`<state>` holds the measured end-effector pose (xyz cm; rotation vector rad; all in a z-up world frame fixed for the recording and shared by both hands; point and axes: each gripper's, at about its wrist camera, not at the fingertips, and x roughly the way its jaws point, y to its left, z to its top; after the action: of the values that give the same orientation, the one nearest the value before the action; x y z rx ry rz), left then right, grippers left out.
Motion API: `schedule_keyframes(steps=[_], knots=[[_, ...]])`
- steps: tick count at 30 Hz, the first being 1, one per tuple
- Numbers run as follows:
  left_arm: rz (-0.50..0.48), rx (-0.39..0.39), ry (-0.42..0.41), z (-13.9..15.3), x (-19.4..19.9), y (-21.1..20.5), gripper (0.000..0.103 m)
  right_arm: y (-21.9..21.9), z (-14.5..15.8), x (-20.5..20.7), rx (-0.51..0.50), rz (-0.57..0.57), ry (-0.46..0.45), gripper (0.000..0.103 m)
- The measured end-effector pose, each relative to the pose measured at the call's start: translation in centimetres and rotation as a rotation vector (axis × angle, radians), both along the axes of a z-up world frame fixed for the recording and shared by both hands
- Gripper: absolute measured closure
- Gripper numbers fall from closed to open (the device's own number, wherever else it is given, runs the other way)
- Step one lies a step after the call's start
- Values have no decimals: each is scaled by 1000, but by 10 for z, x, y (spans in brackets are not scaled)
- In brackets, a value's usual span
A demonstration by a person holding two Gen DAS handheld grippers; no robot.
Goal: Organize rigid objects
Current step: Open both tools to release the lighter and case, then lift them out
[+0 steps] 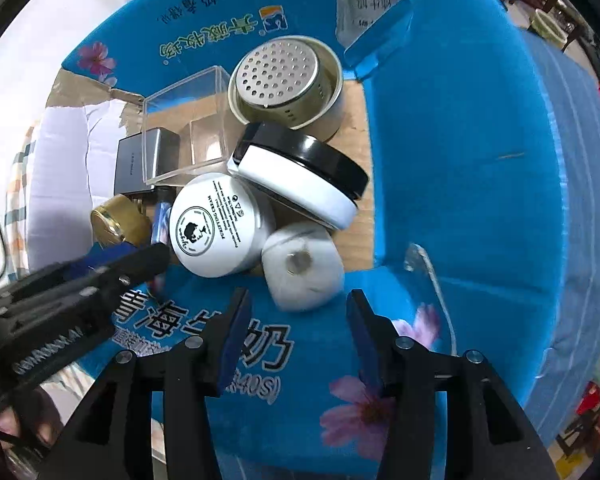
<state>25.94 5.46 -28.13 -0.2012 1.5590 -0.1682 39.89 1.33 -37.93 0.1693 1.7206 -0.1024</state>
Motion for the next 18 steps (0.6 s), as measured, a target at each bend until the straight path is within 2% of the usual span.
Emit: schedule_keyframes(steps=[2,3,5,9,10,13,14,18], knots=[[-1,27,-24,8,-2,1,43,-1,7,0,-32,10,-7,50],[3,47,-38,14,-3,2,39,-2,12,0,-49,13,-13,48],[9,67,-63,22,-6,6,27,-4,20,-1,-68,12,-30,38],[21,124,-112,34,-15,15,11,-5,38,0,-90,7,-66,20],[24,134,-118,35,-15,20,2,-6,42,1,-98,9,-72,13],[40,159,-131,38,-17,33,0,-5,48,1,-122,11,-81,0],[44,167,-132,31,-12,31,0,-5,49,1,-129,8,-86,0],[58,187,-147,37,-14,35,0,-7,54,0,-153,-10,-107,0]])
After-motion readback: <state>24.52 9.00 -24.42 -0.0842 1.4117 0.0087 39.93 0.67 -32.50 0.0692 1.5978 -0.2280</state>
